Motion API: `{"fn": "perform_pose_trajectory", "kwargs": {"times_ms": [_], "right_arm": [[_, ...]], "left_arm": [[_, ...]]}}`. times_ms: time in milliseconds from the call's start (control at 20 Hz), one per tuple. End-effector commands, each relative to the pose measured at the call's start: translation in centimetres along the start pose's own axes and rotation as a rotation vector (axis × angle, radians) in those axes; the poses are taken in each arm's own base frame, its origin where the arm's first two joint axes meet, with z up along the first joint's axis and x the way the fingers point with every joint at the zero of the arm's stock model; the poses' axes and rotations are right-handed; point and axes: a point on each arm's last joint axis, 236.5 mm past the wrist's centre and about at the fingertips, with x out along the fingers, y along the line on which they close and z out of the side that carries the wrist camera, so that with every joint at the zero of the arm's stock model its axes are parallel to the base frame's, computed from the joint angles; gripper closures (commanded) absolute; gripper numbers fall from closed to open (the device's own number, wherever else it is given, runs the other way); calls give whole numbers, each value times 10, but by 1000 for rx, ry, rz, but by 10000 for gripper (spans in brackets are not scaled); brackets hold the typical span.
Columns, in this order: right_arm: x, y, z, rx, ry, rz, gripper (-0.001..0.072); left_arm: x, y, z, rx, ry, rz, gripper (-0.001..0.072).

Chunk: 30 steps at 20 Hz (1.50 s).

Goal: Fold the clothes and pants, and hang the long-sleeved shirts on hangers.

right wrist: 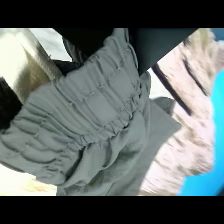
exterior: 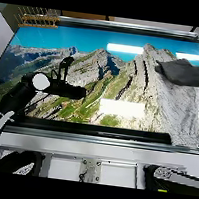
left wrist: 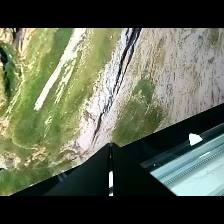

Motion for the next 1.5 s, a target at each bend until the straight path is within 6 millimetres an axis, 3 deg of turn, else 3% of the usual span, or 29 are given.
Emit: {"fn": "perform_pose_trajectory", "kwargs": {"times_ms": [0,150,450,600,750,900,950,1000,1050,1200,1300,1350,1450], "right_arm": [[-25,-39,-39,21,85,-154,696],[-32,-63,-80,34,159,-220,696],[-34,-131,-174,109,311,-403,696],[-39,-152,-203,147,358,-471,695],[-40,-160,-222,169,416,-501,695],[-41,-161,-224,167,420,-506,671],[-42,-161,-222,160,413,-506,483],[-43,-159,-218,132,401,-492,135],[-44,-156,-210,101,373,-474,0],[-62,-128,-161,-70,216,-389,0],[-84,-97,-130,-185,97,-309,0],[-93,-77,-126,-229,69,-242,0],[-104,-28,-140,-323,62,-72,0]], "left_arm": [[4,2,2,11,-2,2,703],[4,2,1,15,2,3,704],[4,2,-2,34,16,3,703],[4,2,-7,44,38,3,703],[4,2,-8,51,41,3,703],[4,2,-9,52,44,3,703],[4,2,-10,52,49,3,703],[4,2,-12,54,56,4,703],[3,3,-14,64,64,4,704],[3,3,-15,70,71,3,703],[3,3,-16,70,72,3,703],[3,3,-16,70,72,3,703],[3,2,-15,70,70,3,704]]}}
